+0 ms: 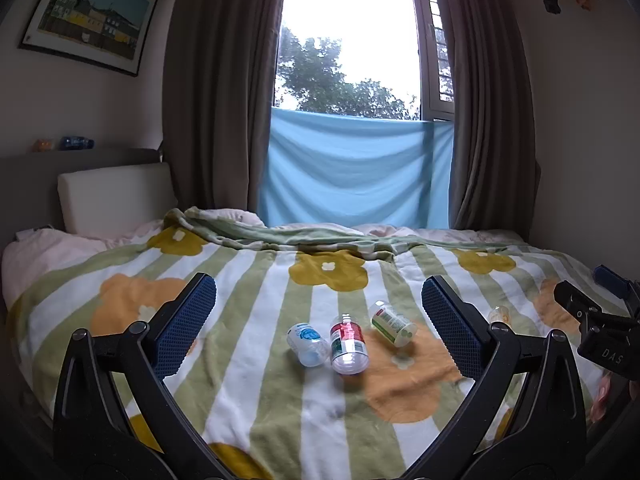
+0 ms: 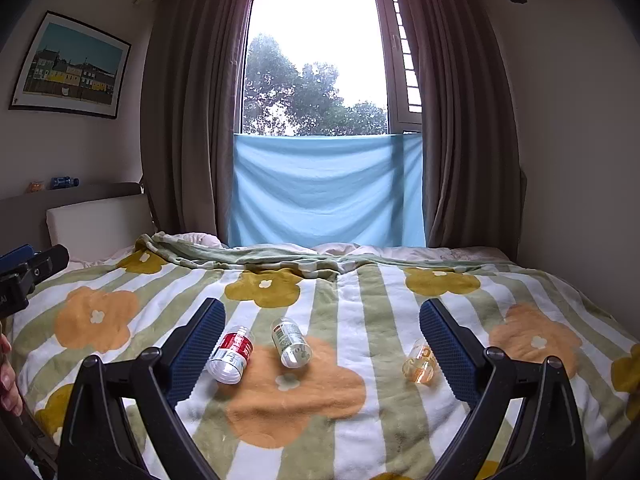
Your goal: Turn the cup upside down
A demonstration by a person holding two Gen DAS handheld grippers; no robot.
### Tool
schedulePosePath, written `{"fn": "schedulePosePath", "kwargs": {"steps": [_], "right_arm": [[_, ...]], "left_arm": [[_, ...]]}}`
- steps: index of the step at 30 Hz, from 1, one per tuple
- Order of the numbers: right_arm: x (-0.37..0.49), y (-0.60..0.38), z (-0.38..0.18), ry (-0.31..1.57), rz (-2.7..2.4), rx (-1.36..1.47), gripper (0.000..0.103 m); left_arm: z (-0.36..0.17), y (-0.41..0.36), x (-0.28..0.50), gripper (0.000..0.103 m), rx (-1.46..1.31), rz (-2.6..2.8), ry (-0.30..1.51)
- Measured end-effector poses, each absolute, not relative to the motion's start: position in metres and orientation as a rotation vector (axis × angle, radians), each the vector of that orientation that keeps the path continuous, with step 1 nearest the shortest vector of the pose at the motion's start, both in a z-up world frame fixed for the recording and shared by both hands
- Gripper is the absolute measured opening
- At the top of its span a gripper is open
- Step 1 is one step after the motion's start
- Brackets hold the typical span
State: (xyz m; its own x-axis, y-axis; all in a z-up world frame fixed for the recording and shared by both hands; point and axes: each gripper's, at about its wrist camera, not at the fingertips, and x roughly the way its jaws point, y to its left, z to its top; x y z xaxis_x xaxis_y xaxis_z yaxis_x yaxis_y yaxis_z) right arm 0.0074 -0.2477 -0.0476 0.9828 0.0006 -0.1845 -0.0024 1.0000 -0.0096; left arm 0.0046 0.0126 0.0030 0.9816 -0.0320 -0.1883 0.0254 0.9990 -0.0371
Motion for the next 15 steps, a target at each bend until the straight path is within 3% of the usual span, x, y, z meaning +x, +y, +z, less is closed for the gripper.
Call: {"fn": "schedulePosePath", "kwargs": {"steps": [15], "right_arm": [[0.0026, -0.2508, -0.0422, 0.169, -0.004, -0.006, 0.097]], "left_arm": [[0.0038, 0.0120, 0.0044, 0.103, -0.033, -0.030, 0.190]]}}
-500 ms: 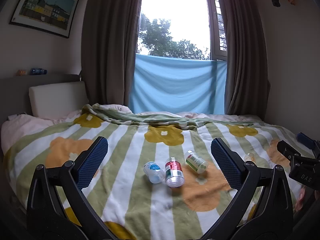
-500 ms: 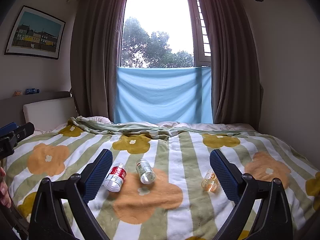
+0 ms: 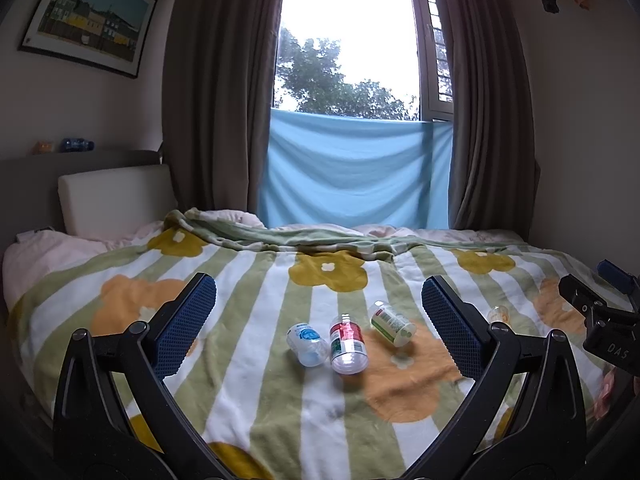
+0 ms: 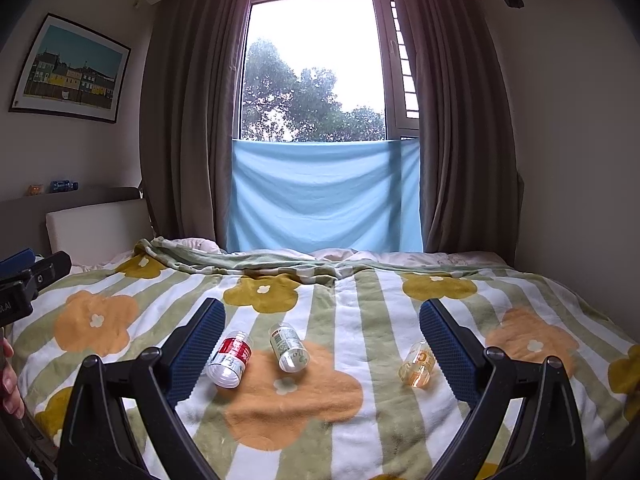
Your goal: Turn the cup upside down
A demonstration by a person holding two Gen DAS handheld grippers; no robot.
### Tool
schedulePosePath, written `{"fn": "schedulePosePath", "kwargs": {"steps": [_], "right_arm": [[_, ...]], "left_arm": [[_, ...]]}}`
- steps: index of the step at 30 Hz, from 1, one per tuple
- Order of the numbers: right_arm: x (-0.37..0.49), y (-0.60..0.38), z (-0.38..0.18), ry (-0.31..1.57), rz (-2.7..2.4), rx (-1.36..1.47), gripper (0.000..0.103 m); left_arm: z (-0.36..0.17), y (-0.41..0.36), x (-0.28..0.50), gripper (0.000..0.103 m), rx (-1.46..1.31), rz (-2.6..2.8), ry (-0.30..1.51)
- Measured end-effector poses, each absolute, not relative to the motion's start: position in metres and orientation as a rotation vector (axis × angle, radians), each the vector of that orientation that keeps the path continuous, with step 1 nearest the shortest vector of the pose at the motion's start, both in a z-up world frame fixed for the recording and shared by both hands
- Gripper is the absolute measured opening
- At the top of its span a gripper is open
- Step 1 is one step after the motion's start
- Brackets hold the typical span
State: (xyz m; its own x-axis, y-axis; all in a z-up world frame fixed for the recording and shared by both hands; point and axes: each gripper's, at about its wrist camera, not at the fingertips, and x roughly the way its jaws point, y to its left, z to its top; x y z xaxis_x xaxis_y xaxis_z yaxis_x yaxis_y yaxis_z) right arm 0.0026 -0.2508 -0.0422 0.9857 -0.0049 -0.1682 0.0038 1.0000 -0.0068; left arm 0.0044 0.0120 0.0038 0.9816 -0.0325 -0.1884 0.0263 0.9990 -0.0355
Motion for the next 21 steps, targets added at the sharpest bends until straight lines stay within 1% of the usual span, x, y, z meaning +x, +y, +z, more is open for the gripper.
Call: {"fn": "schedulePosePath", "kwargs": {"steps": [21], "right_arm": [[0.0005, -0.2515, -0.0409, 0.162, -0.006, -0.003, 0.097]], "left_arm": [[0.0036, 0.0113, 0.0032, 0.103, -0.027, -0.030, 0.188]]}}
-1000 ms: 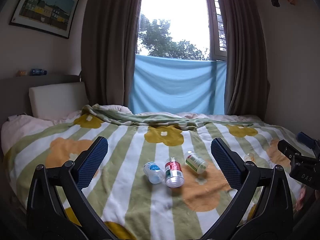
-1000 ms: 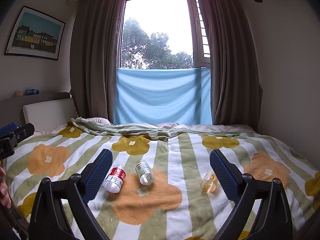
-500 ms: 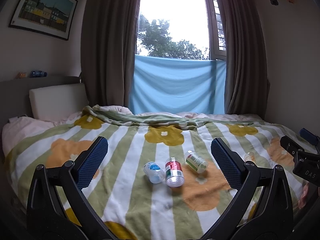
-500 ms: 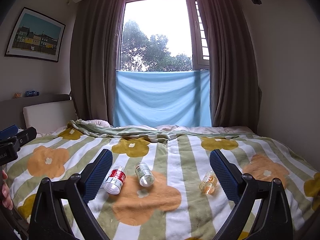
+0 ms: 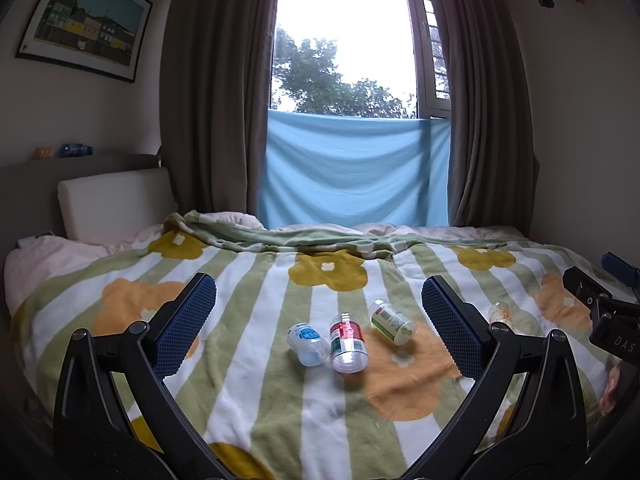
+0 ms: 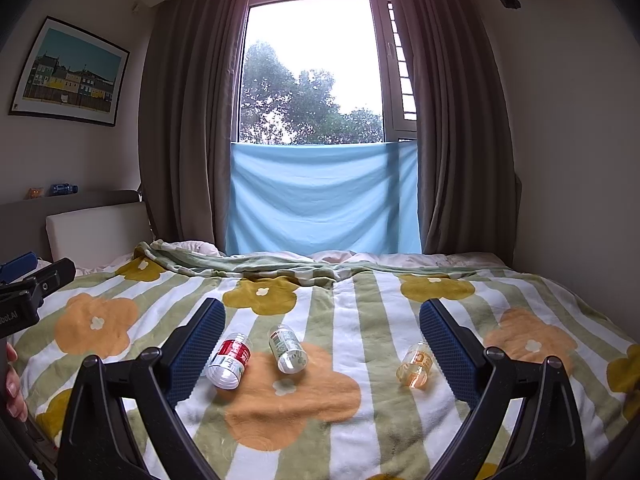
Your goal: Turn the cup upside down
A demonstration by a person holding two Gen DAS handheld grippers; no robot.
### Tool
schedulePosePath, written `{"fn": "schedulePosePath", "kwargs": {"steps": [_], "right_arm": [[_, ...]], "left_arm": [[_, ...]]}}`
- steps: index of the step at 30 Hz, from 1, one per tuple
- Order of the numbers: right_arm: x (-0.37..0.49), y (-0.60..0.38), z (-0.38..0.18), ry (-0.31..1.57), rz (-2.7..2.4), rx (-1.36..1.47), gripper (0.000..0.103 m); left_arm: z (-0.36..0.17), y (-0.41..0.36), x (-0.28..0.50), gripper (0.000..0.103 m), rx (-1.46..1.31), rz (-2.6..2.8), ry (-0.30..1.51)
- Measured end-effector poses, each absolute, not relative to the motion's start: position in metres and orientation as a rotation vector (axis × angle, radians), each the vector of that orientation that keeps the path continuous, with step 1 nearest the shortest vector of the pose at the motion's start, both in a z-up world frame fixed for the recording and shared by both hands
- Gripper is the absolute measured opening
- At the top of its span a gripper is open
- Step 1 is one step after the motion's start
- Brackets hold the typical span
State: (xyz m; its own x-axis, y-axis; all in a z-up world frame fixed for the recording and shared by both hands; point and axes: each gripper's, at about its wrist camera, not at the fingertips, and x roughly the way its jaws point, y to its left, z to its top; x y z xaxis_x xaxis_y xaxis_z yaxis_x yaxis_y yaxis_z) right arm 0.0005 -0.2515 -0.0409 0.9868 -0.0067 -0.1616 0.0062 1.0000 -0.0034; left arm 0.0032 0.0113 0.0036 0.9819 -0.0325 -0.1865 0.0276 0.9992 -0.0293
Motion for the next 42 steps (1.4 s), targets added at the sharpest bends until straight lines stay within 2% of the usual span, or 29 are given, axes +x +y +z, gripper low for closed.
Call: {"fn": "schedulePosePath", "kwargs": {"steps": [16, 22, 30, 42], "right_arm": [[0.018, -0.254, -0.037, 0.218, 0.044, 0.012, 0.097], [0.085, -0.248, -0.034, 0.371, 0.119, -0.019, 0.097], [0.220, -0.223, -0.057, 0.628, 0.261, -0.100, 0.097], [0.391, -0.190, -0.166, 1.084, 0.299, -0.141, 0.097]], "left_arm": [[0.000, 0.013, 0.012, 0.103, -0.019, -0.038, 0.212], [-0.011, 0.021, 0.025, 0.103, -0.024, -0.041, 0.253], [-0.032, 0.037, 0.049, 0.103, -0.038, -0.023, 0.316], [-0.079, 0.051, 0.099, 0.103, -0.065, 0.002, 0.453]]}}
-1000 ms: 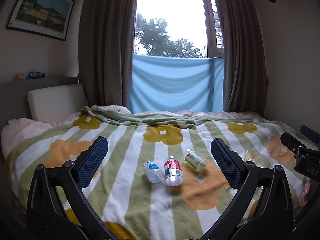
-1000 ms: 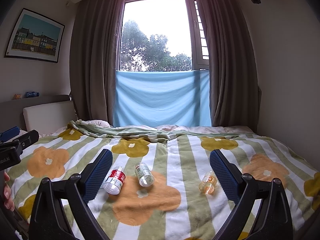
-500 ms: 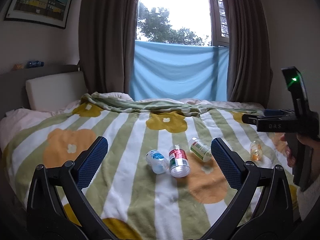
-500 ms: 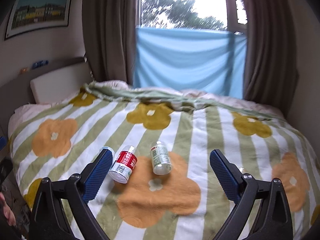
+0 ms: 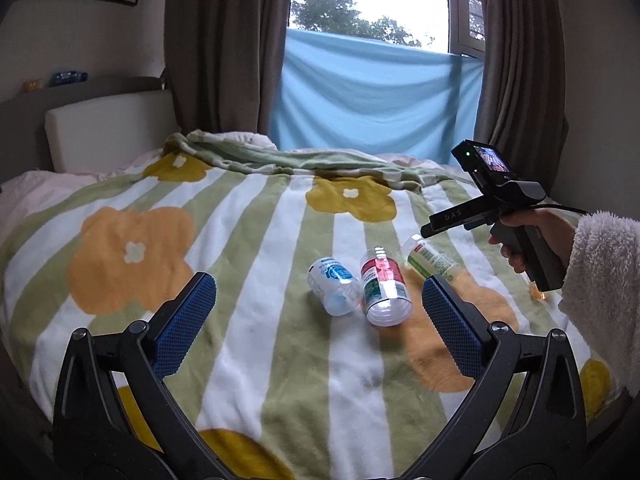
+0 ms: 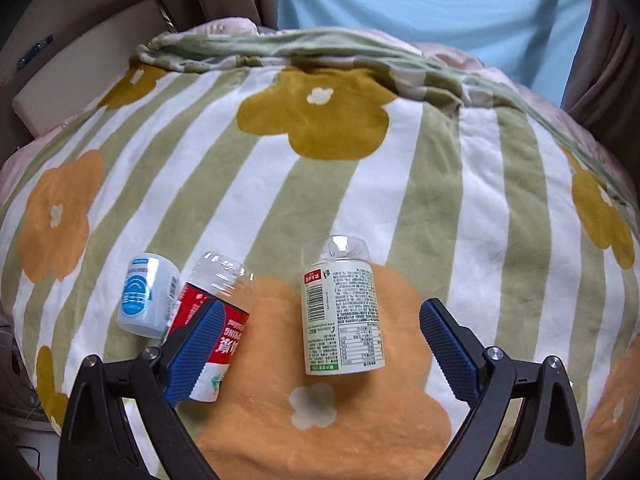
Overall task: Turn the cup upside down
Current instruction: 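Move the right tool to the green-labelled clear cup and close on it, then lift the green-labelled cup off the blanket with the right tool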
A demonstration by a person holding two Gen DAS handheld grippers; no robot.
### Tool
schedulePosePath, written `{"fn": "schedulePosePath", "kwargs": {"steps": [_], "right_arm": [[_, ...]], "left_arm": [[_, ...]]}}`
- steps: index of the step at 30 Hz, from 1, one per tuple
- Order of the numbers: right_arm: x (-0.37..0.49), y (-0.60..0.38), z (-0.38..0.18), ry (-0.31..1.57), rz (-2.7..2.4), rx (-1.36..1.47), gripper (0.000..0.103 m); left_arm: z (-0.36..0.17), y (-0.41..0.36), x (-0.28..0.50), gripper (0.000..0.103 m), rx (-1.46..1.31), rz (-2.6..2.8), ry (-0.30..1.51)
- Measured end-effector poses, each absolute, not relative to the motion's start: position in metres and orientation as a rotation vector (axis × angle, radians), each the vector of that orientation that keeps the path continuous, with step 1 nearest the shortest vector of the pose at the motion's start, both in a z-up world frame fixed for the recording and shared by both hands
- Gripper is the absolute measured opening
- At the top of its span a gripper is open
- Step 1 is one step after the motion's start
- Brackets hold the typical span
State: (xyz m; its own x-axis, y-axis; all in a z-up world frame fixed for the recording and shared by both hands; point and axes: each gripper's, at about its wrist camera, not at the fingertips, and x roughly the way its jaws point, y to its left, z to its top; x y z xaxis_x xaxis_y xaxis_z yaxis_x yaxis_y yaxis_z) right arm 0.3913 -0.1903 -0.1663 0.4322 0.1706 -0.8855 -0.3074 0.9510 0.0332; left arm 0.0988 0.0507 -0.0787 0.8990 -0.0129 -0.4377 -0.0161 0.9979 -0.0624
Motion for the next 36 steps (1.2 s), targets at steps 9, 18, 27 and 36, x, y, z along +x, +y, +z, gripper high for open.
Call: {"fn": "schedulePosePath", "kwargs": {"steps": [9, 18, 27, 36], "right_arm": [[0.429, -0.183, -0.225, 1.220, 0.262, -0.160, 0.088], [0.434, -0.179, -0.237, 1.224, 0.235, -0.188, 0.060], [0.402, -0.184, -0.190, 1.160, 0.253, -0.170, 0.059], [0.289, -0.194, -0.144, 1.157, 0.286, -0.040, 0.059]], "left_arm": [[-0.122, 0.053, 0.136, 0.103, -0.067, 0.003, 0.586], [-0.145, 0.050, 0.146, 0.103, -0.086, -0.026, 0.660], [-0.130, 0.051, 0.129, 0.103, -0.068, -0.050, 0.642], [-0.116, 0.051, 0.092, 0.103, -0.077, -0.105, 0.622]]}}
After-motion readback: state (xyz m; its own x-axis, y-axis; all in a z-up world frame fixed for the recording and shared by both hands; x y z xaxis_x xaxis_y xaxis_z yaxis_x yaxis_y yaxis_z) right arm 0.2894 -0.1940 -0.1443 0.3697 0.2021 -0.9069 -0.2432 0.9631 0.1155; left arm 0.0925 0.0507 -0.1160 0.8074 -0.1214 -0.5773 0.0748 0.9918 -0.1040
